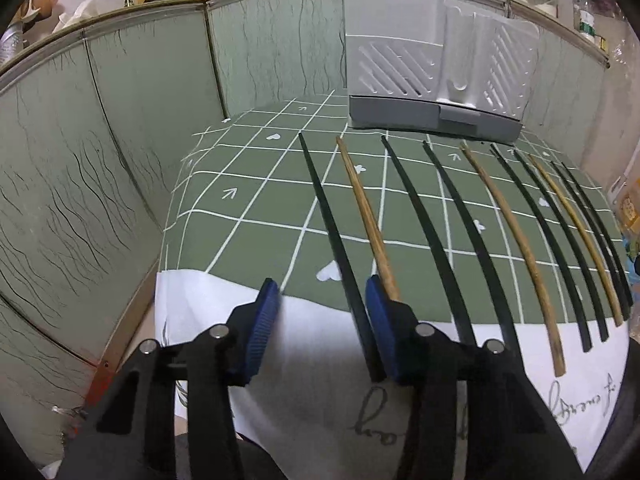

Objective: Organize utensils
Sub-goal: 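Lower and grasp a black chopstick with the left tool while the right tool grasps another black chopstick, then lift both held black chopsticks and carry them over the white utensil holder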

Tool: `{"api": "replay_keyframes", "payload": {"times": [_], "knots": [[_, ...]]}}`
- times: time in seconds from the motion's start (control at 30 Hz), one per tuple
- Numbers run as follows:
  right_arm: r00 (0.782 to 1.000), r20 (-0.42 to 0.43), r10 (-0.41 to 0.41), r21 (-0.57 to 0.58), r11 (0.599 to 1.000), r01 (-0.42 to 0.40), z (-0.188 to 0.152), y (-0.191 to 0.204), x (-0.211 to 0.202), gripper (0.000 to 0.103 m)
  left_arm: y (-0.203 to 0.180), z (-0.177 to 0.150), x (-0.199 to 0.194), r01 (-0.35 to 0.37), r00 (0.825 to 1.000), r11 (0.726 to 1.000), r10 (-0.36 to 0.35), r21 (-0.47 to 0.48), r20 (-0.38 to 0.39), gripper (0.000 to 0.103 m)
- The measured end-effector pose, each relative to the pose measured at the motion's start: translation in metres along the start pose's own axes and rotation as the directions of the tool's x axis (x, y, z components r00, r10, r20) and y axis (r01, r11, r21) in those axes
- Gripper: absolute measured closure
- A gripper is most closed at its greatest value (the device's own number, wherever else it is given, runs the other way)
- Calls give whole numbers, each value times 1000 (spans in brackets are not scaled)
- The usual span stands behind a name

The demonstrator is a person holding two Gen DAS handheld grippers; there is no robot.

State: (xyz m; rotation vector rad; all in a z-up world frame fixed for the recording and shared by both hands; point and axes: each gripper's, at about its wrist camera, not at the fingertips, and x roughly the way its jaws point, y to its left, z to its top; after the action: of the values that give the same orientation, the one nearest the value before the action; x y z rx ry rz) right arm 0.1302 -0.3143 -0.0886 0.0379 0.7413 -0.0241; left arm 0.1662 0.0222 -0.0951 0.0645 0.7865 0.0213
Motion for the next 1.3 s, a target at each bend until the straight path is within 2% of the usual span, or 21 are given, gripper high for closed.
{"api": "replay_keyframes", "payload": {"times": [0.2,0.27,0.33,0.43,0.53,0.57,0.77,0.87,1.07,1.3], "knots": [[1000,-20,0,-18,1000,-1,1,6,15,51,0,-1,3,-1,1000,1000,1,4,16,66],[1000,-20,-10,-28,1000,9,1,10,20,60,0,-2,3,10,1000,1000,-10,-2,21,71],[1000,-16,-16,-36,999,15,-1,13,23,63,0,-2,3,11,1000,1000,-11,-3,24,74],[1000,-12,-21,-37,999,21,-3,17,28,75,1,-2,3,7,1000,1000,-7,-1,29,80],[999,-1,-40,-45,998,40,-5,22,28,82,3,-2,3,-1,999,1000,1,-9,33,87],[999,-2,-36,-39,999,36,-5,23,29,86,4,-2,3,-3,999,1000,4,-13,34,89],[999,3,-35,48,998,34,-7,19,29,97,5,-2,4,-15,999,1000,16,-19,37,93],[999,10,-32,63,998,32,-8,17,29,97,4,-3,6,-19,999,1000,19,-14,47,95],[1000,18,-12,71,997,11,-2,12,21,97,9,-2,1,32,999,999,-31,-37,45,95],[999,43,1,66,998,-4,8,6,-3,97,16,3,-24,46,996,998,-43,-42,82,95]]}}
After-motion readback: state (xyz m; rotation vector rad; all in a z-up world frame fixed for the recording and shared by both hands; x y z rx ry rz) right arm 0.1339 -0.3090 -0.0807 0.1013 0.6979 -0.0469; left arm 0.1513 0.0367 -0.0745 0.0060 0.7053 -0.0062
